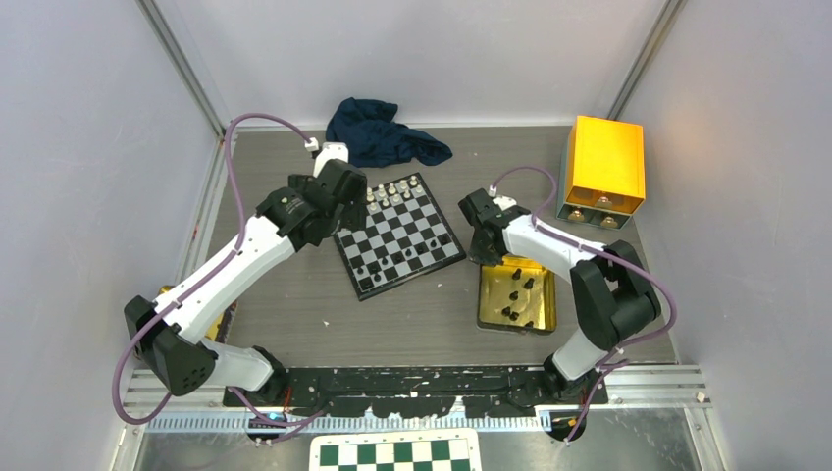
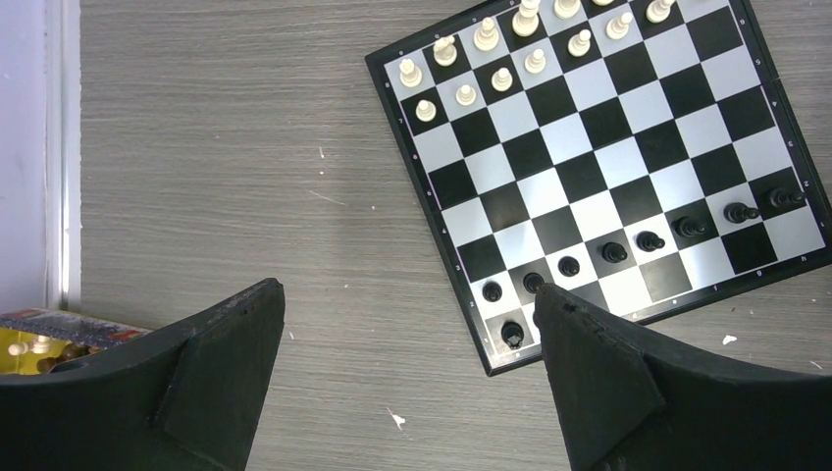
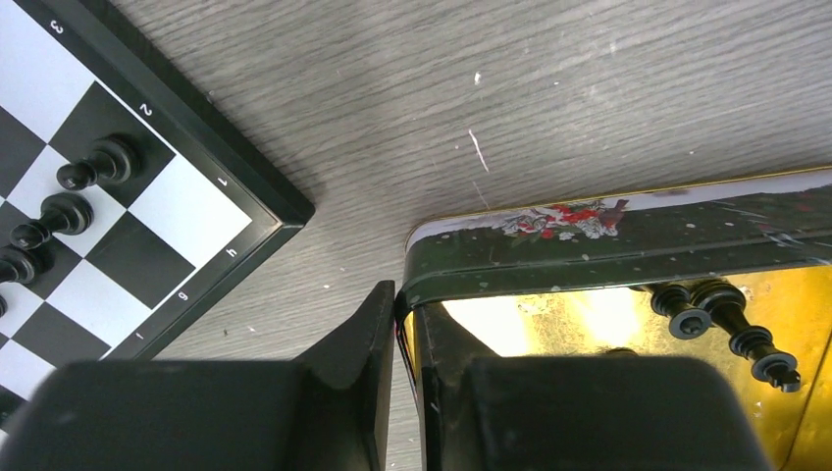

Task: Set up the chess pieces on the board
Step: Move the storage box to the center of the board.

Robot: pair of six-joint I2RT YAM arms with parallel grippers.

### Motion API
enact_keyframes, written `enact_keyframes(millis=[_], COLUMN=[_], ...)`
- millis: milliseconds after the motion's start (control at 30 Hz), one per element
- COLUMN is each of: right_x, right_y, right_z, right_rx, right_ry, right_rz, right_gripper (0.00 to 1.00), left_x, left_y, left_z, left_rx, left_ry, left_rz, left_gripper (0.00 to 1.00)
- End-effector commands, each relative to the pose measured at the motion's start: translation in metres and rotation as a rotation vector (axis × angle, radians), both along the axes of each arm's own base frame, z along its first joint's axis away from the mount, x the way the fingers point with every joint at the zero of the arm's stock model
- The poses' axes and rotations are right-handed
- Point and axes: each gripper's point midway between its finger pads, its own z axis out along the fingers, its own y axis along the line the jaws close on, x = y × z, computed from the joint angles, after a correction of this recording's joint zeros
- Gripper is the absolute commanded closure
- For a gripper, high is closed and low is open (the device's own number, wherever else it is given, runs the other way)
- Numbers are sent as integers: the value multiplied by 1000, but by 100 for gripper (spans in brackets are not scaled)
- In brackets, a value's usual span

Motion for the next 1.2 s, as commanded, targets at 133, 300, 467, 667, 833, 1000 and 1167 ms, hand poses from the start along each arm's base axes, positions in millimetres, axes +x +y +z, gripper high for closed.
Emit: enact_keyframes(millis=[133,300,467,667,833,1000,1167], right_x=[25,35,48,71,95,117,122], right_y=[-2,-5,-5,-2,5,16,17], right_z=[9,9,10,7,9,9,11], right_rx=[-25,-51,-58,-43,-40,-29,-28], right_ry=[-32,-13,-5,12,3,-11,-11], right_rz=[54,103,161,233,258,267,253], right_gripper=[88,90,95,97,97,97,97], left_x=[12,12,14,15,15,16,17], left_y=[-5,-5,-4,-5,-5,-4,-1], left_z=[19,19,21,23,23,22,24], left_rx=[-36,-40,-42,-43,-43,-37,-32], left_ry=[-66,-64,-71,-75,-77,-77,-81], left_rz=[19,23,27,24,24,27,31], left_gripper=[0,0,0,0,0,0,0])
